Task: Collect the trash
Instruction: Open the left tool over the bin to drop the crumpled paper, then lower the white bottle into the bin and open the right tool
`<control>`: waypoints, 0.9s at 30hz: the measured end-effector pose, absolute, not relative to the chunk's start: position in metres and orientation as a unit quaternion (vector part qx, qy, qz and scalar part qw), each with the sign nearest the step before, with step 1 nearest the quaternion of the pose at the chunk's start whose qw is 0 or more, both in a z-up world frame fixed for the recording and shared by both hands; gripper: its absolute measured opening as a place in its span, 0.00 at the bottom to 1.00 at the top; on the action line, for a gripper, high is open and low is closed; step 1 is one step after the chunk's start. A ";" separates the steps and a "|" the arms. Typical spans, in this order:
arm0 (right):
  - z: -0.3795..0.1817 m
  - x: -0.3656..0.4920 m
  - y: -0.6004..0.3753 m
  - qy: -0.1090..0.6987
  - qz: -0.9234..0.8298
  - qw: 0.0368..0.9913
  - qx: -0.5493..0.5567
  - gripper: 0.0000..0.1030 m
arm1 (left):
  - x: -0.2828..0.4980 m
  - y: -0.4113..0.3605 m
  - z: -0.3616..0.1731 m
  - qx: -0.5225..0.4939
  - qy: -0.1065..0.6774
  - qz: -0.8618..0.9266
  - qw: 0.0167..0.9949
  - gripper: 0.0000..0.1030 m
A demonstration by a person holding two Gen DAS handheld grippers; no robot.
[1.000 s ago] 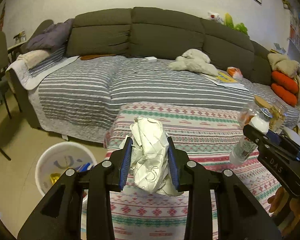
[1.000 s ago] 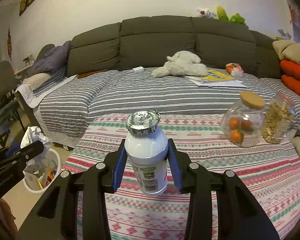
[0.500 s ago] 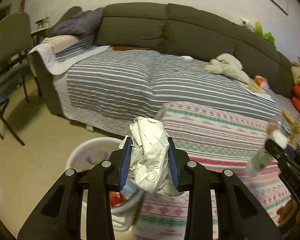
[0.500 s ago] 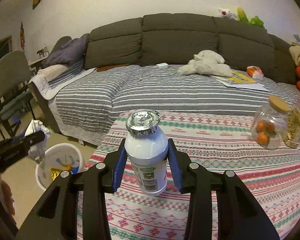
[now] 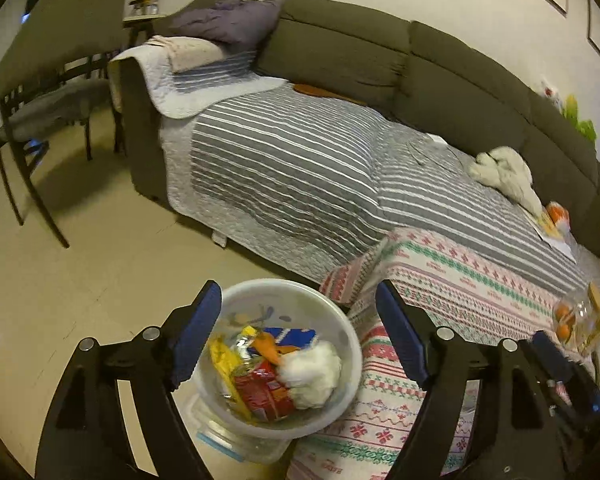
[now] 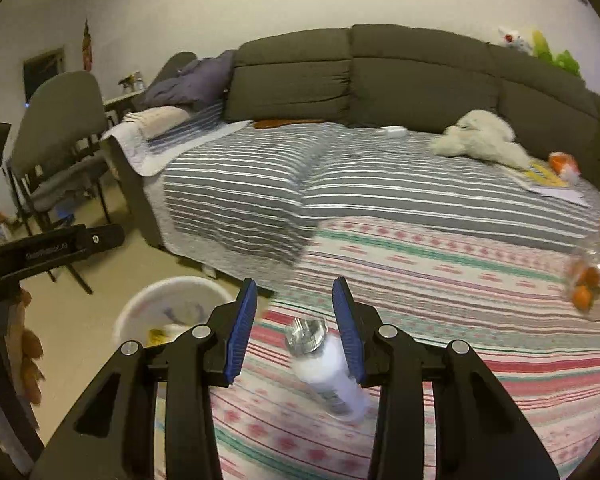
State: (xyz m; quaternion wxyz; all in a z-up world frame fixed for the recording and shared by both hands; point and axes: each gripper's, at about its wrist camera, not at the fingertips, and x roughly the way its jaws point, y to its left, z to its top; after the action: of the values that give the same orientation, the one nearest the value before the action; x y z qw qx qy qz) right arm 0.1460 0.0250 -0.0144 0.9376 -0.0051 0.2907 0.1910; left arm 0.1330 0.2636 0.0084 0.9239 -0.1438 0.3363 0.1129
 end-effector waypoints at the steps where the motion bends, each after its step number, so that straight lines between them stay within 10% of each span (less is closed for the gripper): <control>1: -0.016 0.148 0.036 0.291 0.198 0.936 -0.002 0.39 | 0.131 0.269 0.011 -0.149 0.334 0.120 0.923 0.77; 7: -0.021 0.154 0.075 0.306 0.216 0.927 0.006 0.39 | 0.113 0.305 0.027 -0.181 0.312 0.143 0.922 0.78; 11: -0.028 0.167 0.058 0.343 0.196 0.919 0.010 0.73 | 0.108 0.314 0.027 -0.186 0.316 0.144 0.919 0.84; 15: -0.055 0.186 0.041 0.378 0.188 0.905 -0.045 0.76 | 0.108 0.315 0.028 -0.199 0.319 0.126 0.918 0.84; 25: -0.110 0.199 0.078 0.412 0.261 0.855 -0.175 0.76 | 0.112 0.305 0.027 -0.198 0.321 0.105 0.920 0.84; 27: -0.117 0.203 0.083 0.423 0.260 0.848 -0.184 0.50 | 0.111 0.308 0.027 -0.203 0.321 0.107 0.919 0.84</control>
State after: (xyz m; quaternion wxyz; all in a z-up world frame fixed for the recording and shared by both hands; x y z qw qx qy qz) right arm 0.2029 0.0830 -0.1173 0.8482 -0.1835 0.4235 0.2600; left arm 0.1111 0.3081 0.0271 0.9188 -0.2030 0.3211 0.1071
